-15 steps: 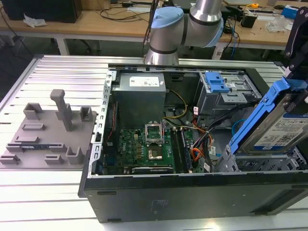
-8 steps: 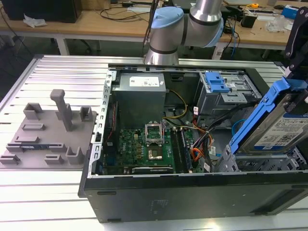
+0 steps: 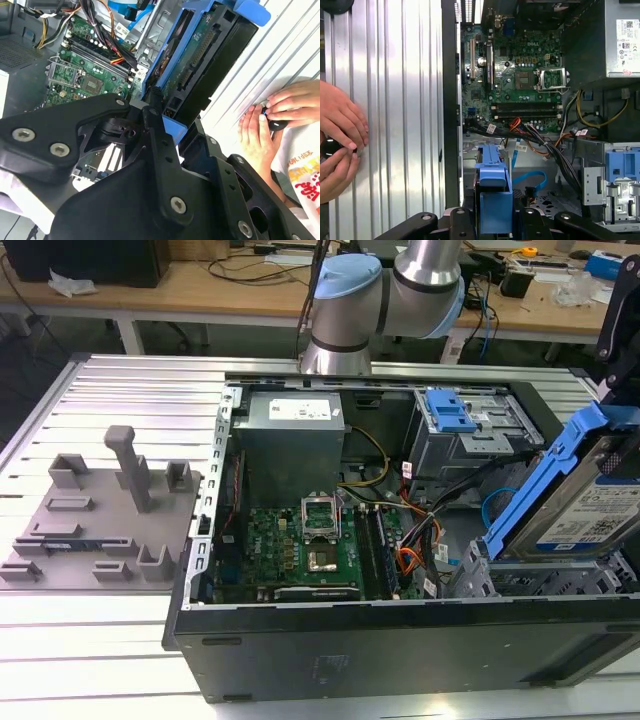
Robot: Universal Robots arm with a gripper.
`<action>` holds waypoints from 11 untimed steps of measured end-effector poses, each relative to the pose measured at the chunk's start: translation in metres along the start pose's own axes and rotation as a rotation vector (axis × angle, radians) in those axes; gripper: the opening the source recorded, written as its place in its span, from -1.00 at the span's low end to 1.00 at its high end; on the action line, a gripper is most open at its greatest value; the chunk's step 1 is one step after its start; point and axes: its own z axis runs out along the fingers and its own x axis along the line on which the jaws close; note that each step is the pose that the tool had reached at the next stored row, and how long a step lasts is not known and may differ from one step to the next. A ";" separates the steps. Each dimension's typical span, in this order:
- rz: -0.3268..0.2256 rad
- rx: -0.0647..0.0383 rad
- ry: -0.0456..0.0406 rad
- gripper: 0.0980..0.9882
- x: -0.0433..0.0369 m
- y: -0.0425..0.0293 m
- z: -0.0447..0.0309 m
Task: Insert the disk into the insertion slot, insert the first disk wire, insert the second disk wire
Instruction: 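Insert the disk into the insertion slot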
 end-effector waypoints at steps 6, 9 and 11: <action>0.000 0.015 -0.0003 -0.40 0.0000 0.0000 0.0000; -0.001 0.015 -0.0002 -0.40 0.0000 0.0000 0.0000; -0.001 0.015 -0.0003 -0.40 0.0000 0.0000 0.0000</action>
